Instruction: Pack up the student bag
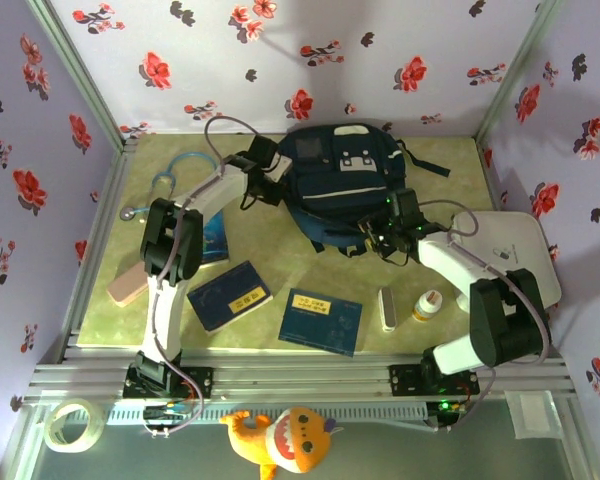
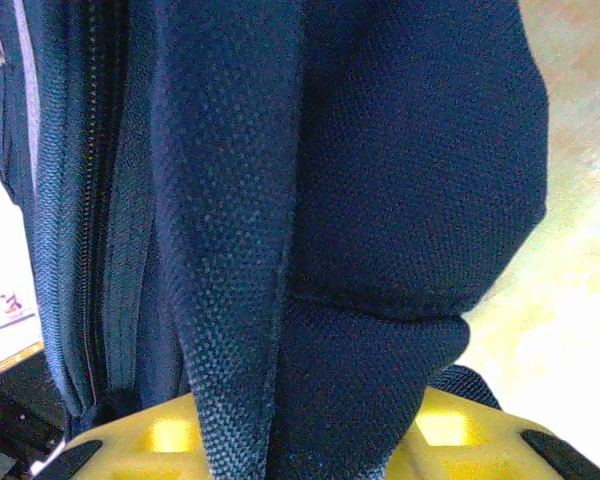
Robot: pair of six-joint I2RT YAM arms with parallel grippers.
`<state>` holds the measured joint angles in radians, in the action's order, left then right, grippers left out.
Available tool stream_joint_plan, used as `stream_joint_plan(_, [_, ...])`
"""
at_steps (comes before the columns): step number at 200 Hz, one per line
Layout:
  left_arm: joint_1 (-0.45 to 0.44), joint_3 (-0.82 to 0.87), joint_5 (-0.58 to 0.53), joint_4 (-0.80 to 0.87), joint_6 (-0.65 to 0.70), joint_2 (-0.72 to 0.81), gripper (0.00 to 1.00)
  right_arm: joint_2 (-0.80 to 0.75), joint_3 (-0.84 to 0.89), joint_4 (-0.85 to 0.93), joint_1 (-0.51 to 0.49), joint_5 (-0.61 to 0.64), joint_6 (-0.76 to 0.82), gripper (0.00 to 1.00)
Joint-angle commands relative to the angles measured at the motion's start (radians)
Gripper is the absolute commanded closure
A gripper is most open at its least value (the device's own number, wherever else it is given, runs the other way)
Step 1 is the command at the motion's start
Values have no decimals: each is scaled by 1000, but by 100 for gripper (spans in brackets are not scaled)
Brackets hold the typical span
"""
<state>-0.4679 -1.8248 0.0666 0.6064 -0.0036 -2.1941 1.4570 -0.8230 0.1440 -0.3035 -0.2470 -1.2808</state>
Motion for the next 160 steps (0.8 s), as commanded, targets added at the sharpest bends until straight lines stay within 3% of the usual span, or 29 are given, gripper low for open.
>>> stream_joint_plan(1, [33,-35,-54,-37,-75,21,95,37,22,-120,-11,-74,-53,63])
stream_joint_plan(27, [36,47,-67,-66,-141,106,74,76,-1,-152,-35,-106,-52,55])
stream_joint_plan(49, [49,146,-87,-89,-224,196,63,86,-29,-122,-39,-113,-16,44])
stream_joint_plan(72, [67,270,-89,-112,-316,312,53,51,-56,-3,-33,-42,68,29])
stream_joint_plan(118, [69,538,-59,-214,-512,574,14,-83,-73,209,22,138,264,16])
stream_joint_plan(160, [62,636,92,-275,-675,638,11,-49,-95,212,129,104,394,11])
